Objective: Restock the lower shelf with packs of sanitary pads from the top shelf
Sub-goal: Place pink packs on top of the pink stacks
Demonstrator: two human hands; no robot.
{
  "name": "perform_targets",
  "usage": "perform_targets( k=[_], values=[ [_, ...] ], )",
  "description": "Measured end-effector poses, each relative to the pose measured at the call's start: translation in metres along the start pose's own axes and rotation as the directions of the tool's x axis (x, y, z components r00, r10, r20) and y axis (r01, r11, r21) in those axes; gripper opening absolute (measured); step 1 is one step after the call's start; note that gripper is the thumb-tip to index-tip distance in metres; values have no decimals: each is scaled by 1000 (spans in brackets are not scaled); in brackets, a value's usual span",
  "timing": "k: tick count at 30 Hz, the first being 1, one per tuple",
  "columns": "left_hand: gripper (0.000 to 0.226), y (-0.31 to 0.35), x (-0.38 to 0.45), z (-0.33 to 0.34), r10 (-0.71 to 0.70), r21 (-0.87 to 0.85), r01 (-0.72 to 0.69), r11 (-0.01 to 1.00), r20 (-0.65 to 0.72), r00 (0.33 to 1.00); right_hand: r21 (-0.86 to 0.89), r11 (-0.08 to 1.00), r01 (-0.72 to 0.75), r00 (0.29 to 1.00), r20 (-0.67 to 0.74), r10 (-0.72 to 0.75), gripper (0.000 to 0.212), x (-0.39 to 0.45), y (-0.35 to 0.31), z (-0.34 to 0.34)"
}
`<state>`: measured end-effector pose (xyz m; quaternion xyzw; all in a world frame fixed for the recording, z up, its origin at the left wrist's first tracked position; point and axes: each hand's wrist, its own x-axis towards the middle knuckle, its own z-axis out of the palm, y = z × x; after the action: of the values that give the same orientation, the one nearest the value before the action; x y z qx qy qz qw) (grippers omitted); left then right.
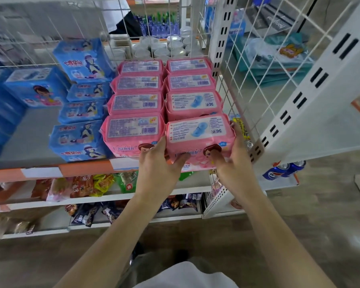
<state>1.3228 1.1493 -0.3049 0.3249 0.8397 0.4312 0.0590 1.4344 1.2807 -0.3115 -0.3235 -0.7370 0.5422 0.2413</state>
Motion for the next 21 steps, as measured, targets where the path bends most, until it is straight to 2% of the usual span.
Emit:
perform_targets(
  k=[21],
  values=[
    [44,3,1,5,68,67,-65,996,-38,997,49,998,25,999,-34,-23,65,0,8,0]
  ],
)
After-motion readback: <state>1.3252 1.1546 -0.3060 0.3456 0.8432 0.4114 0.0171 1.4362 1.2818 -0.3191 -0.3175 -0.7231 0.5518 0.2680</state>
